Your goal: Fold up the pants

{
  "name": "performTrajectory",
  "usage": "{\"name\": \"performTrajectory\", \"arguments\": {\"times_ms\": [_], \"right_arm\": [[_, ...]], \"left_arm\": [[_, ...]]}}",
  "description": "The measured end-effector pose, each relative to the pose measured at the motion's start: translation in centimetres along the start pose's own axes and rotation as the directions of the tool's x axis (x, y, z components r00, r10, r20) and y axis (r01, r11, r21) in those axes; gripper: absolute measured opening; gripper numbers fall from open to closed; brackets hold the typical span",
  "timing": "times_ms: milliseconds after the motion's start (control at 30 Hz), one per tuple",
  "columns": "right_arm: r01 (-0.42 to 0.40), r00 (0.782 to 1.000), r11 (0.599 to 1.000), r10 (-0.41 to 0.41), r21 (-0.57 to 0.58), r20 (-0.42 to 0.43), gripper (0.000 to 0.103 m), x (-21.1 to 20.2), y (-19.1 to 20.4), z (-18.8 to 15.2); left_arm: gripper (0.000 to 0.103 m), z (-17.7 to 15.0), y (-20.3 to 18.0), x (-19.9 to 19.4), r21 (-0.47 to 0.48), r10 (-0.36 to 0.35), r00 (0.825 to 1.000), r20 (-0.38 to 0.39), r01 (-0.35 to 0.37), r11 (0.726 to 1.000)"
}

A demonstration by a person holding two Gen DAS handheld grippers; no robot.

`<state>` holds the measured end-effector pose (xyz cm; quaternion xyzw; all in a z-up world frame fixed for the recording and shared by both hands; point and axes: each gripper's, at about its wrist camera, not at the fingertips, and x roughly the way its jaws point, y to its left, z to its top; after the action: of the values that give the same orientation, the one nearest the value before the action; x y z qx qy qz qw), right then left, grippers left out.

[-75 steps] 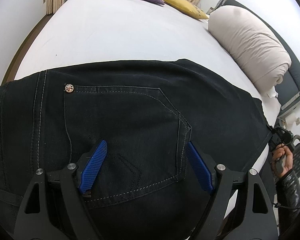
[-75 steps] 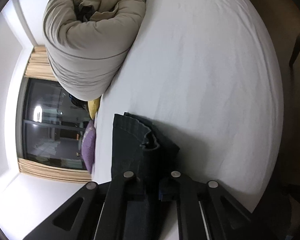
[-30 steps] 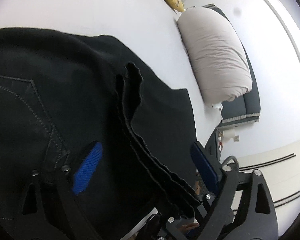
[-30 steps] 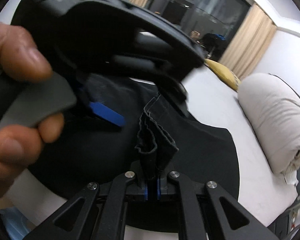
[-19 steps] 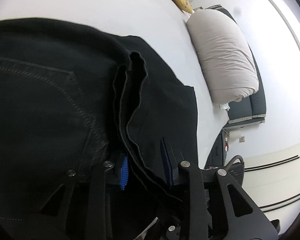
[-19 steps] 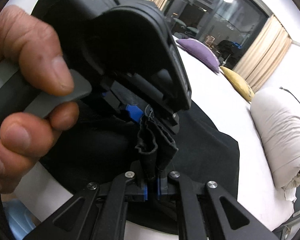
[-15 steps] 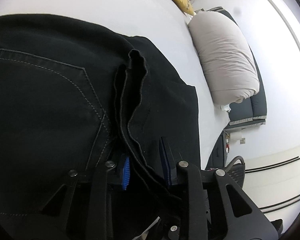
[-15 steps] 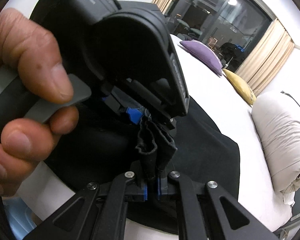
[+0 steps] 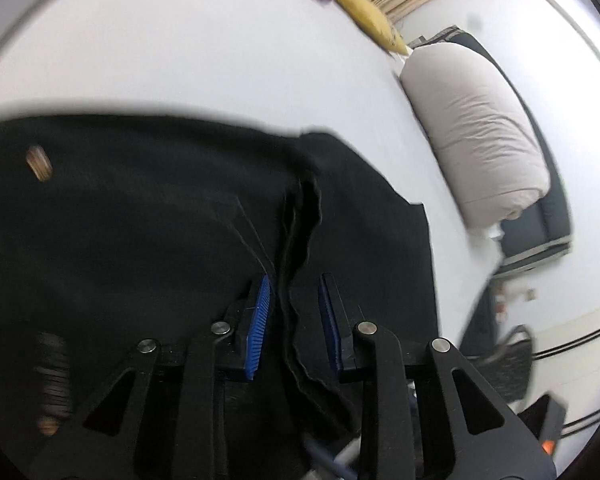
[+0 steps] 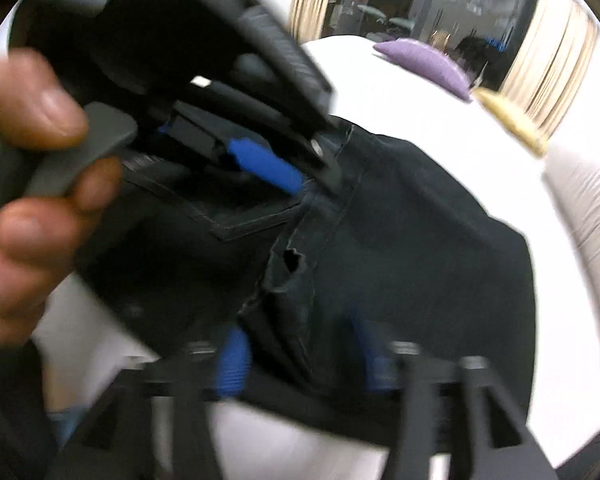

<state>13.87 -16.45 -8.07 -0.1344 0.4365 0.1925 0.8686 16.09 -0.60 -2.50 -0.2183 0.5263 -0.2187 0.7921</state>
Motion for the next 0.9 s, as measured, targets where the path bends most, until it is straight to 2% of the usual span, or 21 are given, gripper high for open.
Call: {"name": "performTrajectory", "arguments": {"times_ms": [67,100,133,200,267,300,333,400,467,500,533,567,600,633,667,733,833,900], "right_arm": [[-0.158,0.987,0.982,0.156,0.102,0.026,0.072,-1.6,-2.7,-0.7],[-0.25,0.968,0.951,0.247,0.181,0.039,0.066,-2.2,-4.9,-1.1],[-0.307,0.951,0.918,0.304,0.251,0.05,0.051,-2.5,-6.9,-1.4],[-0.404,0.91,0.809,0.405,0.426,0.094,0.033,-2.4,-12.8,-2.5],[-0.438,0.89,0.722,0.431,0.536,0.146,0.028,-1.9,-18.1,-3.1],[-0.477,0.868,0.668,0.461,0.572,0.185,0.028,-1.6,-21.0,-3.3],[-0.507,0.848,0.635,0.487,0.583,0.208,0.026,-1.2,-22.6,-3.3],[-0.513,0.843,0.598,0.485,0.616,0.23,0.026,0.1,-26.2,-2.8],[-0.553,0.809,0.544,0.531,0.631,0.252,0.026,2.1,-28.5,-2.0],[-0.551,0.811,0.534,0.524,0.641,0.26,0.026,3.2,-29.8,-1.5],[-0.541,0.815,0.518,0.518,0.663,0.261,0.026,4.7,-31.3,-1.1],[-0.547,0.806,0.49,0.526,0.679,0.27,0.026,5.9,-32.3,-1.0],[-0.558,0.791,0.442,0.541,0.703,0.287,0.021,7.3,-33.4,-1.2],[-0.553,0.784,0.407,0.55,0.727,0.288,0.008,8.3,-33.6,-2.1],[-0.539,0.785,0.399,0.556,0.742,0.272,0.0,9.1,-33.7,-2.6],[-0.545,0.774,0.382,0.571,0.747,0.273,0.0,9.5,-33.8,-3.5],[-0.566,0.756,0.415,0.606,0.712,0.247,0.003,7.4,-32.3,-5.3],[-0.576,0.738,0.416,0.635,0.703,0.229,0.008,5.6,-30.4,-7.3]], "left_arm": [[0.024,0.4,-1.6,-0.8,0.08,0.029,0.999,0.031,-0.031,0.996],[0.024,0.5,-2.4,-0.8,0.116,0.039,0.999,0.036,-0.043,0.992],[0.024,0.2,-3.3,-0.6,0.156,0.048,0.998,0.037,-0.053,0.986],[0.024,0.0,-4.4,0.5,0.222,0.072,0.997,0.023,-0.076,0.972],[0.024,-1.2,-4.3,1.9,0.267,0.122,0.993,-0.006,-0.116,0.957],[0.024,-1.6,-3.9,2.8,0.272,0.151,0.988,-0.027,-0.138,0.952],[0.024,-2.0,-3.3,3.4,0.272,0.161,0.986,-0.042,-0.144,0.952],[0.024,-2.3,-2.9,3.6,0.295,0.148,0.989,-0.029,-0.133,0.946],[0.024,-2.1,-3.2,3.8,0.313,0.156,0.987,-0.032,-0.138,0.94],[0.024,-2.3,-2.8,3.7,0.314,0.159,0.987,-0.034,-0.141,0.939],[0.024,-2.7,-4.1,4.5,0.317,0.163,0.986,-0.034,-0.144,0.938],[0.024,-3.5,-4.2,4.3,0.318,0.163,0.986,-0.035,-0.143,0.937],[0.024,-3.2,-3.8,4.7,0.316,0.158,0.987,-0.036,-0.139,0.938],[0.024,-3.1,-3.6,4.9,0.313,0.153,0.988,-0.037,-0.134,0.94],[0.024,-3.1,-3.6,4.9,0.309,0.147,0.988,-0.038,-0.128,0.942],[0.024,-3.2,-3.3,4.8,0.304,0.139,0.99,-0.038,-0.121,0.945],[0.024,-3.2,-3.3,4.6,0.304,0.133,0.991,-0.031,-0.118,0.946],[0.024,-3.4,-3.2,4.5,0.302,0.128,0.991,-0.028,-0.114,0.946]]}}
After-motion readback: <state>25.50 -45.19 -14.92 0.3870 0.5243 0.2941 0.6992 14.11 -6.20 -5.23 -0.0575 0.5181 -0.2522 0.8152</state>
